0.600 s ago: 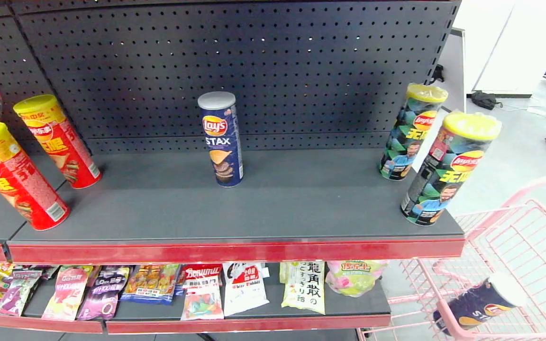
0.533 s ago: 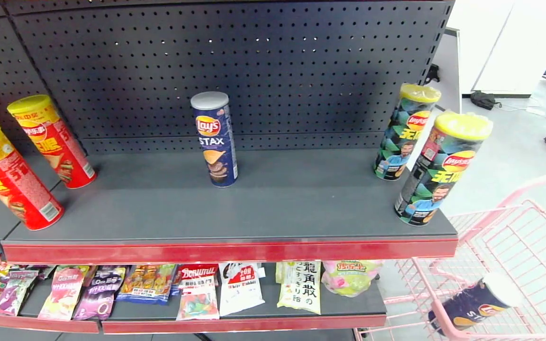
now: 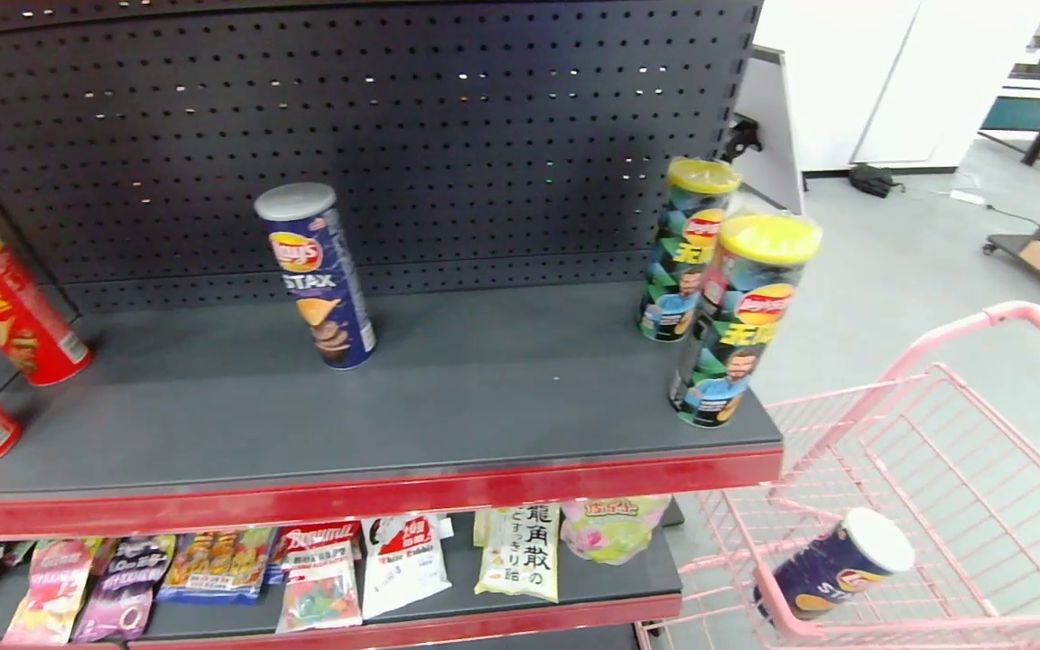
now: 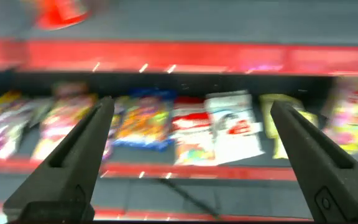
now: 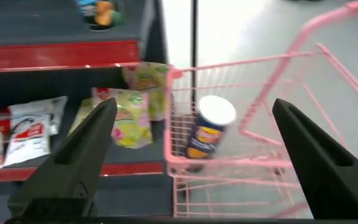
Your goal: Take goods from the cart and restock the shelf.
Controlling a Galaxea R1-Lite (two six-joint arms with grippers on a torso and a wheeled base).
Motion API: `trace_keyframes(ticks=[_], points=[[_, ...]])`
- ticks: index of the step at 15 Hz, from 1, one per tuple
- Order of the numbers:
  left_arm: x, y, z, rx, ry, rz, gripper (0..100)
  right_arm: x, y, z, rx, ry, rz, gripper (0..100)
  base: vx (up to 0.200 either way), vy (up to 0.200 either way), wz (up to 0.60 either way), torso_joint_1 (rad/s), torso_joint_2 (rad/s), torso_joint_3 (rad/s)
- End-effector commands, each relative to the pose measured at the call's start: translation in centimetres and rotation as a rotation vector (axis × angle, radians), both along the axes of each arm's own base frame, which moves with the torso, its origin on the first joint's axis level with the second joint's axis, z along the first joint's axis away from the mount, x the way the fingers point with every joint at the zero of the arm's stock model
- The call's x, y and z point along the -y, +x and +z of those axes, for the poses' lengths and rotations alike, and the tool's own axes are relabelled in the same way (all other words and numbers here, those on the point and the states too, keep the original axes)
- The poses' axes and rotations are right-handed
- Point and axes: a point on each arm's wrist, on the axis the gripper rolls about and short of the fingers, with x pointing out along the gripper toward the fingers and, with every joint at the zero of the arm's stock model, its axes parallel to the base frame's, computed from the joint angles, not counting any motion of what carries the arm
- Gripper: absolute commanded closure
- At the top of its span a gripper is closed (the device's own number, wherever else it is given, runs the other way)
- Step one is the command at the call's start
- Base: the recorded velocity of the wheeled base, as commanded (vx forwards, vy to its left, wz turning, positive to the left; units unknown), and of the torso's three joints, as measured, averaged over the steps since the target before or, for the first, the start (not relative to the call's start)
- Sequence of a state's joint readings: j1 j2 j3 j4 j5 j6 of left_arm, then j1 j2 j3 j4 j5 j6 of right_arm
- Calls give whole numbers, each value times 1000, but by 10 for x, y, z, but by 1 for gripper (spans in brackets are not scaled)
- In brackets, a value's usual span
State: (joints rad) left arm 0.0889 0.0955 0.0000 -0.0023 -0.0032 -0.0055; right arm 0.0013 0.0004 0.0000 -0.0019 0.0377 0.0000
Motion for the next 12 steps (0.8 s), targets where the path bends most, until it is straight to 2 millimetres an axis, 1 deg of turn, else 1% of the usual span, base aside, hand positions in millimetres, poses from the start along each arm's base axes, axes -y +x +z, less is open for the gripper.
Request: trace_keyframes(ticks=[1,4,10,12], points=[[0,0,0,1,0,0,0,0,0,0,0,0,1,0,0,0,-600,17,2,-7],[0,0,0,1,0,0,0,0,0,0,0,0,1,0,0,0,-600,-1,4,4],[0,0,0,1,-2,0,0,0,0,0,0,5,1,0,0,0,0,0,0,0],[0,0,0,1,-2,0,0,0,0,0,0,5,1,0,0,0,0,-80,166,107]])
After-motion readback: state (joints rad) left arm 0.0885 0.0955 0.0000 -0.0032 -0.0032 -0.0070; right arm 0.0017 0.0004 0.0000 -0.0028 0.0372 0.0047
